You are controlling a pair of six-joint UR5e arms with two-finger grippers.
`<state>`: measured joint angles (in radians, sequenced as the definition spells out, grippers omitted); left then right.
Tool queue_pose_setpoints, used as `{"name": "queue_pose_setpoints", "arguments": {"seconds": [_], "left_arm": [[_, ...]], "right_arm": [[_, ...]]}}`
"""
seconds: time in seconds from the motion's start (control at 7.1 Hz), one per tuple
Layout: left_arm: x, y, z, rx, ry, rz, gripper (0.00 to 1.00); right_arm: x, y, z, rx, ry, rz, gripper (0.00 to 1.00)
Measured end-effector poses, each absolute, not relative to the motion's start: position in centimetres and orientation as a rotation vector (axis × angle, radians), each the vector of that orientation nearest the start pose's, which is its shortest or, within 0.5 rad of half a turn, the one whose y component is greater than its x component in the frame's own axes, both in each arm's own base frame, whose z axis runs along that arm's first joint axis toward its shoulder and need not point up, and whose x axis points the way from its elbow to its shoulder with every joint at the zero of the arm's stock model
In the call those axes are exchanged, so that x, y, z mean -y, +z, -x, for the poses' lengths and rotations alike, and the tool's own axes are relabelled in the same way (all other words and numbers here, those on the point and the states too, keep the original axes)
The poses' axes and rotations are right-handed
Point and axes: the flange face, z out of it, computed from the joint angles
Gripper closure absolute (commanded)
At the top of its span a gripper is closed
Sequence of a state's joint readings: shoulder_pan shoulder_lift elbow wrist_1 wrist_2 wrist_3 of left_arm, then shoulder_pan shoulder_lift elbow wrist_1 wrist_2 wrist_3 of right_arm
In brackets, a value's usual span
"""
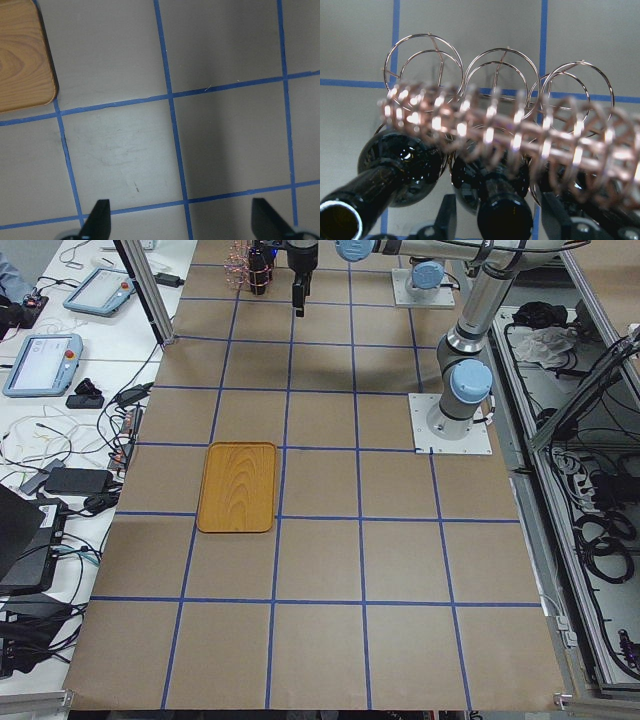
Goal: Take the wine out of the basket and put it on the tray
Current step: 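Close the right gripper on the neck of the bottle nearest the robot, then lift the dark wine bottle up out of the wire rack with the right gripper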
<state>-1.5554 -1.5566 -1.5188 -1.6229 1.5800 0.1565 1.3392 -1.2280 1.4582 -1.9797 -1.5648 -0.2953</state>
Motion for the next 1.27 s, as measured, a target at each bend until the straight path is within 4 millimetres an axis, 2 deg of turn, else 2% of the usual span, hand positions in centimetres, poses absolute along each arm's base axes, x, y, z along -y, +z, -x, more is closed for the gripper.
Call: {"name": "queue_pose_setpoints", "arguments": {"seconds": [0.14,0.56,0.85,1.27], "left_arm": [[48.8,51.4,12.5,-3.123,-0.018,-0.221,0.0],[48.7,51.4,12.5,-3.124,-0.017,-0.221,0.0],[48.7,51.4,12.5,-3.124,-0.018,-0.221,0.0],[48.7,51.4,12.5,-3.123,-0.019,-0.221,0.0]], "right_arm": [[65.4,39.2,1.7,-3.171,-0.272,0.093,1.0],[65.3,39.3,1.7,-3.173,-0.274,0.089,1.0],[65.2,40.3,1.6,-3.172,-0.297,0.089,1.0],[64.2,44.1,1.3,-3.169,-0.354,0.093,1.0]]}}
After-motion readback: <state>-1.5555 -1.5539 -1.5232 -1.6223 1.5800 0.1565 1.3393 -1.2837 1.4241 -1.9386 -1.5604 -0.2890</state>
